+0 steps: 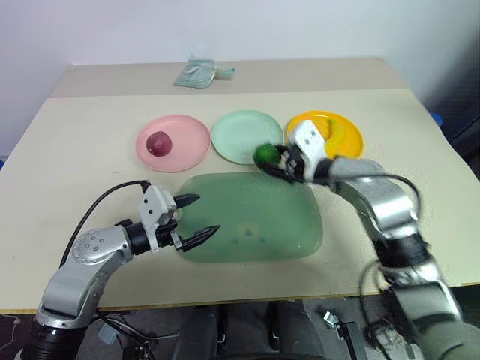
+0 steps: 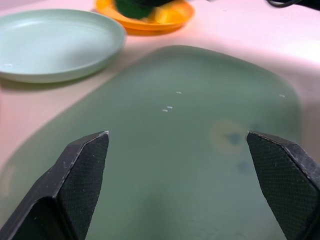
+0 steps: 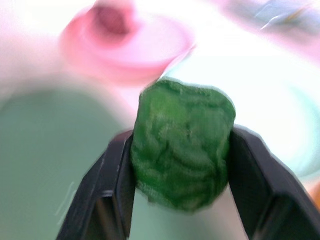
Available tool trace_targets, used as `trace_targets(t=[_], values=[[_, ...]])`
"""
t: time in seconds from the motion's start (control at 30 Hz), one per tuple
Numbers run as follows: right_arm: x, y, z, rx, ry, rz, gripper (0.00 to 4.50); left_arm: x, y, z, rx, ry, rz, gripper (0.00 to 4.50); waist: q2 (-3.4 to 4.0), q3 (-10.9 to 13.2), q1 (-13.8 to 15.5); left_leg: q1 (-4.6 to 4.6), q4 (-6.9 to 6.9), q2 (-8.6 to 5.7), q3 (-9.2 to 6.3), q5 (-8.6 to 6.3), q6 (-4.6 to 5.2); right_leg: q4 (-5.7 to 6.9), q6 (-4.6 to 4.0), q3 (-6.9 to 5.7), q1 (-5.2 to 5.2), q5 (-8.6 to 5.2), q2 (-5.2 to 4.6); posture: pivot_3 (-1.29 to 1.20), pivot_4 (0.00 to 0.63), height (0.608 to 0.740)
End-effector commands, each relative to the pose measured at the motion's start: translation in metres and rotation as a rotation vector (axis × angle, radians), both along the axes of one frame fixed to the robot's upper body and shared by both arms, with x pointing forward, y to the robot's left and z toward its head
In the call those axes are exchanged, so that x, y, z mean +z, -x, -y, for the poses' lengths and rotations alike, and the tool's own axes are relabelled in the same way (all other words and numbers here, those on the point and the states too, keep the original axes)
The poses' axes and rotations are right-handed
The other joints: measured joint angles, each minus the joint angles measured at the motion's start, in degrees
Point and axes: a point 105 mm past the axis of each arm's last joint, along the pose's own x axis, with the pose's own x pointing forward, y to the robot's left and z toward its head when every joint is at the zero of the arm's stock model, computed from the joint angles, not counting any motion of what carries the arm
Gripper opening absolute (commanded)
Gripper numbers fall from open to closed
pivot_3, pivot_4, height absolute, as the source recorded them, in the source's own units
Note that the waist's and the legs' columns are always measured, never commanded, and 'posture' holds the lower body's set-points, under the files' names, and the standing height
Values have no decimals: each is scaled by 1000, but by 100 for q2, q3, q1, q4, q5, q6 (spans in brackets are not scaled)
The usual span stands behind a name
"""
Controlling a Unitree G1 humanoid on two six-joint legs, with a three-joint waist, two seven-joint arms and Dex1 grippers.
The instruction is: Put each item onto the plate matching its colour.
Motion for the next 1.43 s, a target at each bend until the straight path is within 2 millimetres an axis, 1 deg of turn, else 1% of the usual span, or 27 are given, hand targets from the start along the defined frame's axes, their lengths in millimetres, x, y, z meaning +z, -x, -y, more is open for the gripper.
trace_targets(t=[0.03,0.13,0.2,0.27,0.37,0.43,0.47,0.5,0.6,0.67,0.7,0.73,0.8,0.9,0.97,1.03,1.07,1.13,1.23,1.43], values=[[-5,-39,-4,-213,1,-13,2168,14,-9,-10,76,2,92,4500,0,0,18,-2,0,-2,0,1,-1,1,0,0,-3,0,-1,0,150,740],[-8,-54,-25,-223,1,3,2168,16,-17,-21,168,-9,122,4500,0,0,12,-5,-8,-7,-6,1,-1,8,0,-4,-3,0,0,0,150,740],[-9,-59,-34,-220,-2,6,2168,15,-18,-27,202,-23,137,4500,1,1,-19,-6,-12,-8,-4,1,-1,7,0,-5,-4,0,2,0,150,740],[-8,-61,-43,-181,-16,7,2168,16,-14,-34,250,-25,150,4500,3,2,-53,-6,-16,-7,-2,1,-2,7,1,-6,-5,0,5,0,150,740],[-5,-61,-44,-137,-42,11,3352,17,-11,-38,293,-18,159,4500,3,2,-80,-6,-17,-1,-1,3,-4,5,1,-6,-5,0,11,0,150,740],[2,-60,-39,-124,-53,49,4340,17,-9,-37,303,-15,161,4500,3,2,-78,-6,-17,-1,-3,3,-5,5,1,-8,-3,0,11,0,150,740],[6,-58,-36,-109,-57,73,4432,17,-8,-37,306,-14,162,4500,4,2,-77,-6,-16,-1,-2,3,-5,5,1,-8,-2,0,11,0,150,740],[12,-54,-33,-79,-63,106,4432,17,-8,-37,313,-14,163,4500,3,2,-62,-6,-16,-1,-2,3,-6,5,1,-7,-2,0,11,0,150,740],[26,-35,-16,18,-68,203,4432,18,-8,-39,334,-15,171,4500,3,2,-19,-6,-16,-1,-4,3,-6,5,1,-7,-3,0,10,0,150,740],[36,-15,2,88,-72,292,4432,20,-9,-43,355,-5,176,4500,3,1,26,-6,-15,-2,-6,3,-6,3,2,-8,0,0,8,0,150,740],[36,-4,14,122,-67,302,4432,21,-10,-48,371,-7,177,4500,3,1,20,-6,-14,-2,-8,3,-5,2,2,-9,3,0,8,0,150,740],[33,6,25,149,-54,298,4432,21,-10,-52,388,-13,178,4500,2,1,29,-5,-13,-3,-6,3,-5,1,2,-9,3,0,7,0,150,740],[19,21,51,166,-6,253,4432,19,-11,-68,438,-37,175,4500,2,1,20,-4,-12,-2,-8,2,-4,-1,2,-9,8,0,6,0,150,740],[-3,37,96,121,41,146,4432,14,-11,-97,536,-76,162,4500,1,1,12,1,-11,0,-4,2,-4,-4,2,-8,8,0,6,0,150,740],[-10,46,119,83,42,101,4432,13,-9,-115,592,-91,156,4500,2,1,11,2,-12,3,0,2,-2,-6,1,-7,7,0,6,0,150,740],[-16,52,137,45,59,74,4432,11,-6,-129,631,-96,148,4500,2,1,1,3,-12,4,2,1,-1,-7,1,-6,7,-1,7,0,150,740],[-20,55,143,30,72,63,4432,10,-4,-133,643,-98,143,4500,2,1,9,4,-11,5,5,1,-1,-9,1,-4,7,-1,5,0,150,740],[-24,57,152,13,78,43,4432,8,-1,-135,648,-99,138,4500,1,1,19,5,-10,5,5,0,1,-10,1,-4,8,-1,2,0,150,740],[-29,58,155,3,80,23,4432,7,1,-135,654,-95,135,4500,0,0,30,5,-7,4,4,-1,2,-9,1,-2,8,0,-2,0,150,740],[-34,50,145,17,52,21,4432,5,4,-127,659,-79,133,4500,0,0,29,4,-6,3,1,-2,2,-9,0,0,8,0,-7,0,150,740]])
